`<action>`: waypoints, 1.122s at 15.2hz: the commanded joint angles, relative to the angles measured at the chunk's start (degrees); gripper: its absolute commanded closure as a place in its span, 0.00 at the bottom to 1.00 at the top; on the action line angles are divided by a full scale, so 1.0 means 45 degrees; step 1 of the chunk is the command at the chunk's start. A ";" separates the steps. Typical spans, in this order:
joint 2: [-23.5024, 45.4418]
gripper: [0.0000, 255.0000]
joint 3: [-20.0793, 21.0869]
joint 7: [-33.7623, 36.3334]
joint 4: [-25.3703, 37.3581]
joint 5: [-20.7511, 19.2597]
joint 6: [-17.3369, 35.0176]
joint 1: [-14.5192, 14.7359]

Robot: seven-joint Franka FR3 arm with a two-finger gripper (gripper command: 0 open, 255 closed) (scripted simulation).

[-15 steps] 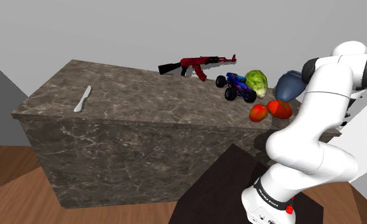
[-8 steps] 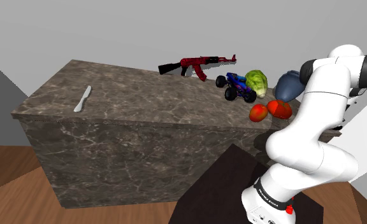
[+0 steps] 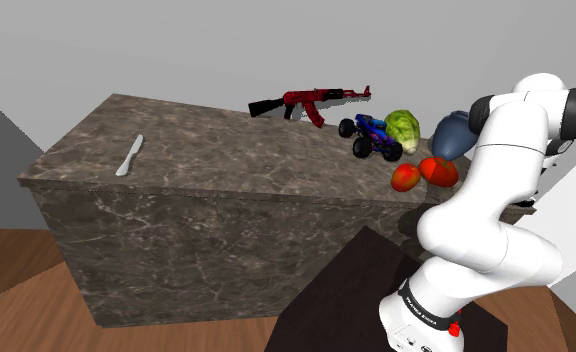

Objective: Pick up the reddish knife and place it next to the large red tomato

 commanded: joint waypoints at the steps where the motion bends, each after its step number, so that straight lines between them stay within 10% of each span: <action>1: 0.0000 1.00 0.0000 -0.0001 0.0000 0.0001 0.0003 -0.0001; 2: 0.0000 1.00 0.0000 -0.0001 0.0000 0.0001 0.0003 -0.0001; 3: 0.0000 0.00 0.0000 -0.0001 -0.0001 0.0001 0.0004 0.0000; 17: -0.0582 0.00 -0.0352 0.0298 0.0790 -0.0468 -0.1243 0.0155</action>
